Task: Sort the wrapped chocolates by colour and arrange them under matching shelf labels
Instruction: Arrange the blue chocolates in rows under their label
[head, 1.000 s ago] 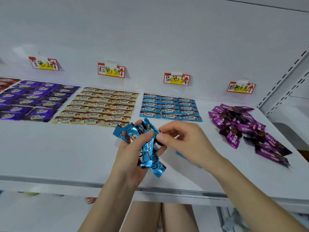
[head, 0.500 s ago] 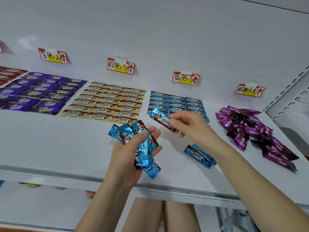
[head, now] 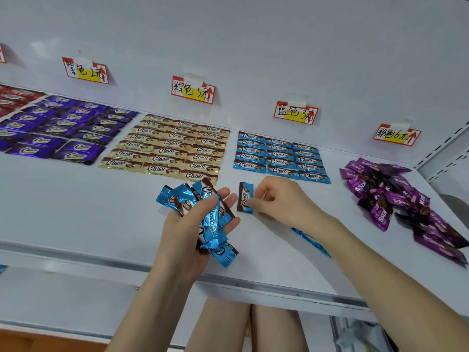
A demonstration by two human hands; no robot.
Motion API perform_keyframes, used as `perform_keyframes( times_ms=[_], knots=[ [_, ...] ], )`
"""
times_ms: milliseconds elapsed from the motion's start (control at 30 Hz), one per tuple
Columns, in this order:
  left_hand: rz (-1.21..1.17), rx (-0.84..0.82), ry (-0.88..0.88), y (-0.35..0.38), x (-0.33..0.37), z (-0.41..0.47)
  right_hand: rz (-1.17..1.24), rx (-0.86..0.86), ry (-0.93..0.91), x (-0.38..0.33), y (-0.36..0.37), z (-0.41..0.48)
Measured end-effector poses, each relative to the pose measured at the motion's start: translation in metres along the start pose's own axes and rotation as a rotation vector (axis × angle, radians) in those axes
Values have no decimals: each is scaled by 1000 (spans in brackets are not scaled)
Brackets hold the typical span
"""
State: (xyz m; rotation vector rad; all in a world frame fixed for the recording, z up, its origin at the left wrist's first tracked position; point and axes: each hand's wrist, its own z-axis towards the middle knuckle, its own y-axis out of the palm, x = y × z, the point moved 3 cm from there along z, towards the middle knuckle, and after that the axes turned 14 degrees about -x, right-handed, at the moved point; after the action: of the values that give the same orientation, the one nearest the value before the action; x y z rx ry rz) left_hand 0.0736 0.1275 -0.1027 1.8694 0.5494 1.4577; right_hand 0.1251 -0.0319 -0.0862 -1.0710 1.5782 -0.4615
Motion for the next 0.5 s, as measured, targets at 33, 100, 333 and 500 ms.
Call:
perform_keyframes(
  times_ms=[33, 100, 333, 500],
  knots=[
    [-3, 0, 0, -1, 1, 0, -58, 3, -32, 0, -1, -3],
    [-6, -2, 6, -3, 2, 0, -193, 13, -145, 0, -5, -6],
    [-13, 8, 18, -5, 4, 0, -509, -47, -329, 7, 1, 7],
    [-25, 19, 5, -4, 6, 2, -525, 176, -237, 17, -1, 13]
  ],
)
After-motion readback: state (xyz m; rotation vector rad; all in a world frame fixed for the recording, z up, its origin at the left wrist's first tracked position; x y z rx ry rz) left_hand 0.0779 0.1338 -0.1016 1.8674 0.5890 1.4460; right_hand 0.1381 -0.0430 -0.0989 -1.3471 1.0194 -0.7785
